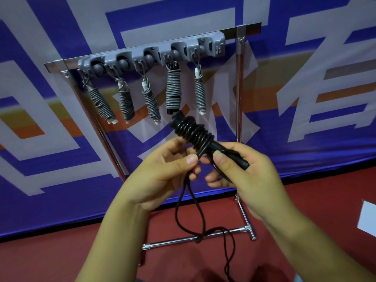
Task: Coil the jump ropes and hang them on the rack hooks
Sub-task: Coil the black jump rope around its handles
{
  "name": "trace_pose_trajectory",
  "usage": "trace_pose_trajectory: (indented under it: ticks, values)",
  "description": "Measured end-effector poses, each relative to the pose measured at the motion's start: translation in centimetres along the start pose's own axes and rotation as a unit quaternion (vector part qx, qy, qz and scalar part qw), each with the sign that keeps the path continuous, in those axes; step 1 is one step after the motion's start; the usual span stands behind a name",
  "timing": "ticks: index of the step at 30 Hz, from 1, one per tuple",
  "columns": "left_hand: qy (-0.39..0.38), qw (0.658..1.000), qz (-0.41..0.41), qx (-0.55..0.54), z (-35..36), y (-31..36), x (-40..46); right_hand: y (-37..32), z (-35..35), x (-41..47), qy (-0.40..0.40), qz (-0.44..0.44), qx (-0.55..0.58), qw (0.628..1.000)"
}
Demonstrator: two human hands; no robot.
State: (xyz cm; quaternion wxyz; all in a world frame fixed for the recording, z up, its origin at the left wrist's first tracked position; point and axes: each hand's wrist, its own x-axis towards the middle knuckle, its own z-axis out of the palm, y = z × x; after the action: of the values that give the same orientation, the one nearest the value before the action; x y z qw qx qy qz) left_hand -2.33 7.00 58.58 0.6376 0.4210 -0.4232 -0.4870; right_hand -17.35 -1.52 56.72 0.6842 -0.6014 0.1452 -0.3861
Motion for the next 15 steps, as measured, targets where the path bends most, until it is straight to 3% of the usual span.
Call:
trace_pose_trajectory:
  ticks: [8,12,15]
  values:
    - [0.008,0.993,-0.057,0.101,-0.7,-1.2,0.1,0.0,-0.2,0.0,0.007,0.073,0.053,0.996]
    - [0.029,0.995,-0.037,0.093,-0.6,-1.7,0.2,-0.4,0.1,0.0,-0.007,0.128,0.125,0.984]
    - [0.026,0.996,0.031,0.075,-0.3,-2.3,0.3,-0.8,0.1,0.0,-0.023,0.179,0.191,0.965]
